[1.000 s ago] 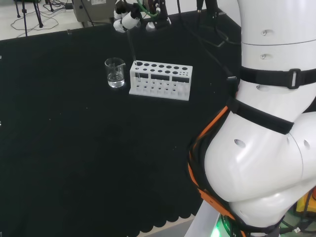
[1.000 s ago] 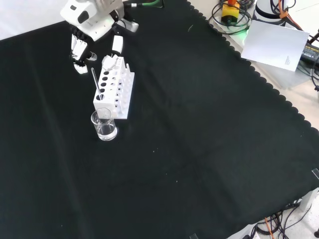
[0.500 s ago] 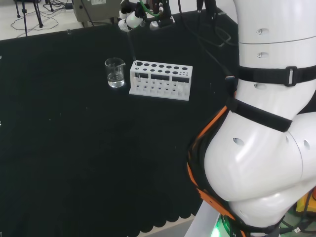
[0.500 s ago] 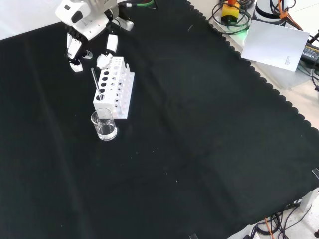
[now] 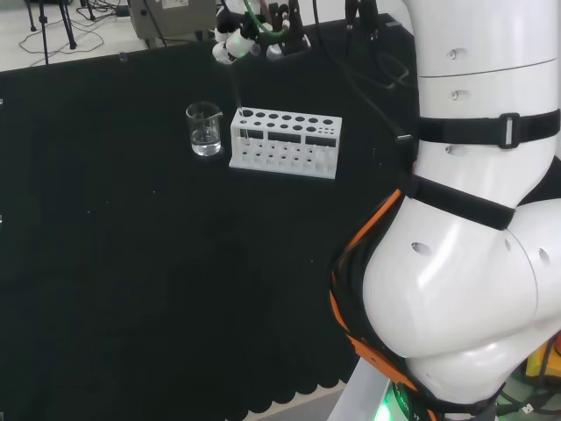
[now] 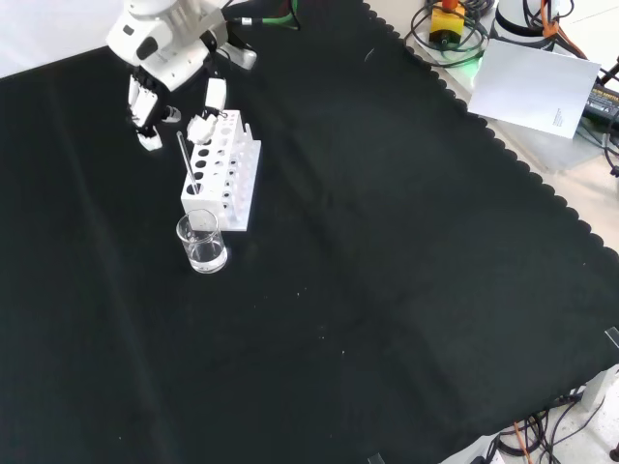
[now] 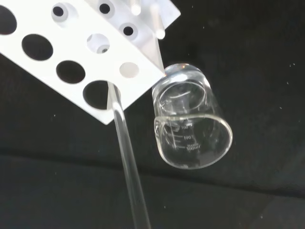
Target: Take the glass rod from the white test tube rack.
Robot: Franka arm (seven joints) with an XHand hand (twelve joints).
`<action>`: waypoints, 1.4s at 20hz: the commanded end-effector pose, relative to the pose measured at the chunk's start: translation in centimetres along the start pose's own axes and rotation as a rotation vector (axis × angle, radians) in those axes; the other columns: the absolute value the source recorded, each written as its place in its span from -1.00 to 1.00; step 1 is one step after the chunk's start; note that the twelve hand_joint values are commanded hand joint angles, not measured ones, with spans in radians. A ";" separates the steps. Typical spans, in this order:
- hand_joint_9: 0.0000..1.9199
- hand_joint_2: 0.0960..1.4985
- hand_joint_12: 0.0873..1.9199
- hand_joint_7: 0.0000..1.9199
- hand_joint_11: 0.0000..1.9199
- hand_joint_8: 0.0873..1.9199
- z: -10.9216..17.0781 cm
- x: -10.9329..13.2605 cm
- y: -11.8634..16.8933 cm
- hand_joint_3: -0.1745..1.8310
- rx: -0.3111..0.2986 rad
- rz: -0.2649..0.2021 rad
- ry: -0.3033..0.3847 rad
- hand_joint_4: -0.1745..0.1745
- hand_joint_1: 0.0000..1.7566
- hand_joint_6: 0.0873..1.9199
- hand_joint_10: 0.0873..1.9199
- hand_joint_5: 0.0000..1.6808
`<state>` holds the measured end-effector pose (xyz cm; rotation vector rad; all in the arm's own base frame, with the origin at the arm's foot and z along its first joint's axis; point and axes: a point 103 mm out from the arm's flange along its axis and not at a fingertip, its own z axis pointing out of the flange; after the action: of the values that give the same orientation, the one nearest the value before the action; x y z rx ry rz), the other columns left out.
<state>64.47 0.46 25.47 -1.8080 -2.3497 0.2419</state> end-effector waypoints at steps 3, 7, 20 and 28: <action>0.36 0.20 0.36 -0.02 -0.17 0.08 0.1 0.4 0.0 -0.31 0.011 -0.006 -0.019 -1.00 -0.22 -0.20 0.01 -0.47; 0.39 0.19 0.36 0.01 -0.19 0.10 1.0 -0.1 0.6 -0.31 0.013 -0.023 -0.003 -1.00 -0.21 -0.18 0.03 -0.44; 0.47 0.18 0.35 0.09 -0.21 0.13 1.4 -0.3 0.3 -0.31 0.016 -0.018 -0.011 -1.00 -0.18 -0.15 0.10 -0.36; 0.62 0.15 0.33 0.20 -0.20 0.13 1.3 -0.3 0.3 -0.29 -0.014 -0.033 -0.004 -1.00 -0.08 -0.15 0.13 -0.22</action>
<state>64.51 0.21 24.03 -1.7808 -2.3714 0.2466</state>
